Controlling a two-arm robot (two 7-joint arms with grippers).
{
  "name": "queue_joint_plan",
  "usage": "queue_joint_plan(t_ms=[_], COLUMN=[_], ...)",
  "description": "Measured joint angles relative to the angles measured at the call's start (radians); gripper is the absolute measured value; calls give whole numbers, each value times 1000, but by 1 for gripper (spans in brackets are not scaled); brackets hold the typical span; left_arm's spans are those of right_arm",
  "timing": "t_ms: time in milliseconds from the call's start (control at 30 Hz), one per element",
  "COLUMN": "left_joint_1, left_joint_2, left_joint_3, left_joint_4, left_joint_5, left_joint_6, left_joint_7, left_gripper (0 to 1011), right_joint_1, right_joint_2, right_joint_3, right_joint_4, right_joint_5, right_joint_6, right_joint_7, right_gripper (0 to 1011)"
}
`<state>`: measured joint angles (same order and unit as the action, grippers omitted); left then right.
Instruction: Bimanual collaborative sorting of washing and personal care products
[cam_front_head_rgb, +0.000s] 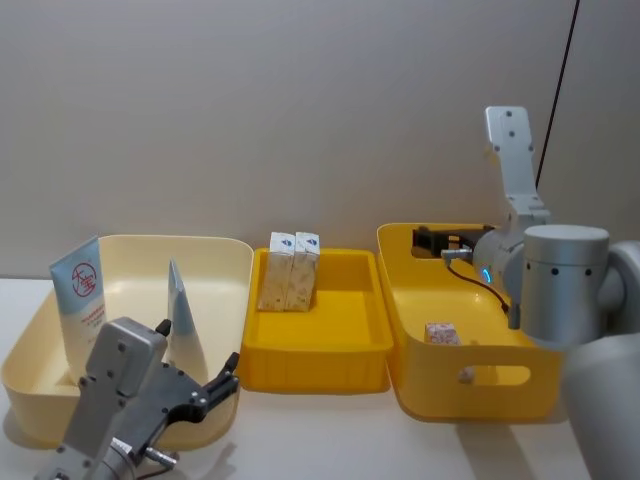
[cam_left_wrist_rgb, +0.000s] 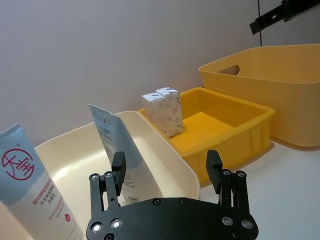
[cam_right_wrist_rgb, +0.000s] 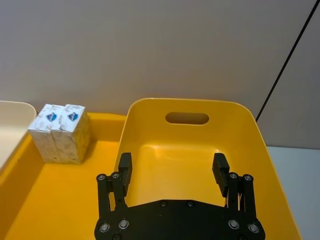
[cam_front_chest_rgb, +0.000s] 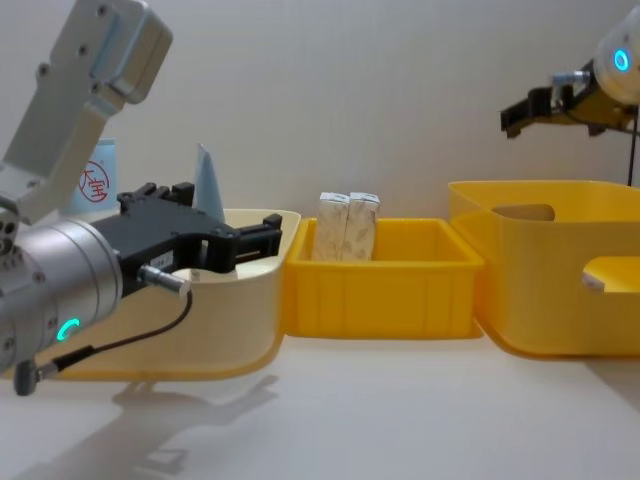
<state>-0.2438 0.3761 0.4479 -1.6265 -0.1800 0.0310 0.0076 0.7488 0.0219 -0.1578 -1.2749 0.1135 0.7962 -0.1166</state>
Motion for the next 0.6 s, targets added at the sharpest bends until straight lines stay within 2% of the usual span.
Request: queue_joint_plan(t_ms=[300, 600], left_joint_1=[-14, -34], left_joint_2=[-25, -46], left_joint_3=[-18, -37], left_joint_4=[16, 51], left_joint_5=[15, 8], left_joint_6=[18, 21], left_joint_7=[35, 39], left_gripper=[1000, 999], right_joint_1=[-38, -58], right_joint_2=[3, 2], right_joint_3=[-16, -25], right_joint_4=[-90, -132], right_joint_5=[-5, -11], right_joint_6=[-5, -5], right_joint_7=[21, 33], right_gripper=[1001, 1001])
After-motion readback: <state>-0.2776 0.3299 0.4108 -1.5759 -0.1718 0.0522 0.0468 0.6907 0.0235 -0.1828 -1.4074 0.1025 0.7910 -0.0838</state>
